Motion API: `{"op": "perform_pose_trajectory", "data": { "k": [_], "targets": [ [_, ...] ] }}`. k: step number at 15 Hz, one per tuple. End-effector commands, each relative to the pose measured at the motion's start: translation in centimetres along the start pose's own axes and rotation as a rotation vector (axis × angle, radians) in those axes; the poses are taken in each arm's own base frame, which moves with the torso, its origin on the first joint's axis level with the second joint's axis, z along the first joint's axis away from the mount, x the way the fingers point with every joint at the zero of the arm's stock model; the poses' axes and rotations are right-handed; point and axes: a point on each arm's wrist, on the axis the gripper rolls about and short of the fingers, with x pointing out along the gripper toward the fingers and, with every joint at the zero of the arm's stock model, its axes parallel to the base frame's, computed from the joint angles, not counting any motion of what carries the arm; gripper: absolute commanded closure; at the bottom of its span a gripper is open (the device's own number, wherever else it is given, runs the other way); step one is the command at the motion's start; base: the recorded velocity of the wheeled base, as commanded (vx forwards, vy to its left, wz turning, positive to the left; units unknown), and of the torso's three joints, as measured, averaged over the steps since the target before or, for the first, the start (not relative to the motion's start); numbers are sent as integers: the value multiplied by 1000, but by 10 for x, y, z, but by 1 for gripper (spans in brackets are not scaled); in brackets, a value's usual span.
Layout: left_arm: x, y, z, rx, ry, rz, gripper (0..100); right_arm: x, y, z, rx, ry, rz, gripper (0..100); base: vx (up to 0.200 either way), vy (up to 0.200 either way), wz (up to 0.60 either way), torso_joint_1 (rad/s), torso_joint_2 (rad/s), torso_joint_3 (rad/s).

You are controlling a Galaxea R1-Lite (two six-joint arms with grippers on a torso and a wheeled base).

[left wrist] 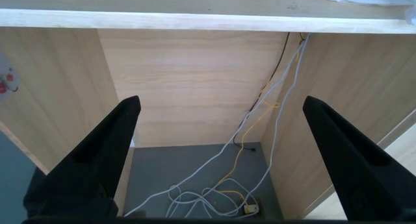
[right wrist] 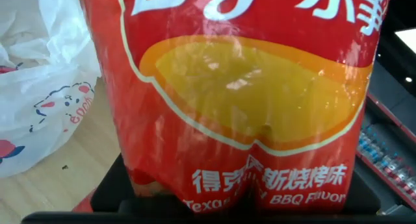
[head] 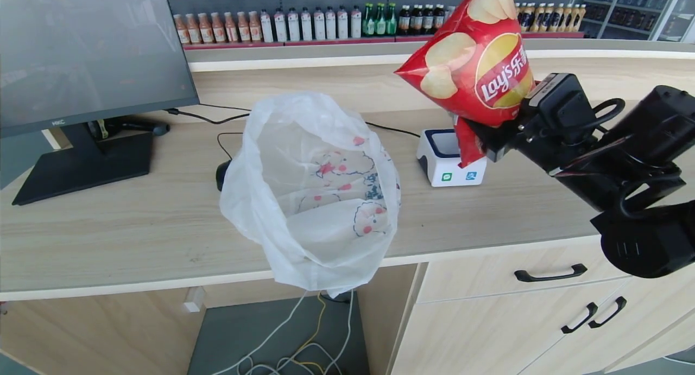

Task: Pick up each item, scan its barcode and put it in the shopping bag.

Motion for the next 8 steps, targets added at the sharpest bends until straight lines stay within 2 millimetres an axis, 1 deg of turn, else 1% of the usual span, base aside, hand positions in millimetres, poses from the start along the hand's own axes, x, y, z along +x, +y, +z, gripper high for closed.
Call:
{"op": "perform_pose_trajectory", "data": {
  "k": [1, 5, 6, 8],
  "targets": [
    [0, 0, 0, 0, 0, 0, 0, 2, 6, -14, -3, 25, 19, 100, 0, 0, 0, 0, 0, 0],
    [0, 0, 0, 0, 0, 0, 0, 0, 5, -29, -39, 54, 28, 100, 0, 0, 0, 0, 0, 0],
    [0, 0, 0, 0, 0, 2, 0, 1, 10, -37, -36, 68, 37, 100, 0, 0, 0, 0, 0, 0],
    [0, 0, 0, 0, 0, 0, 0, 1, 15, -45, -31, 85, 49, 100, 0, 0, 0, 0, 0, 0]
  ]
}}
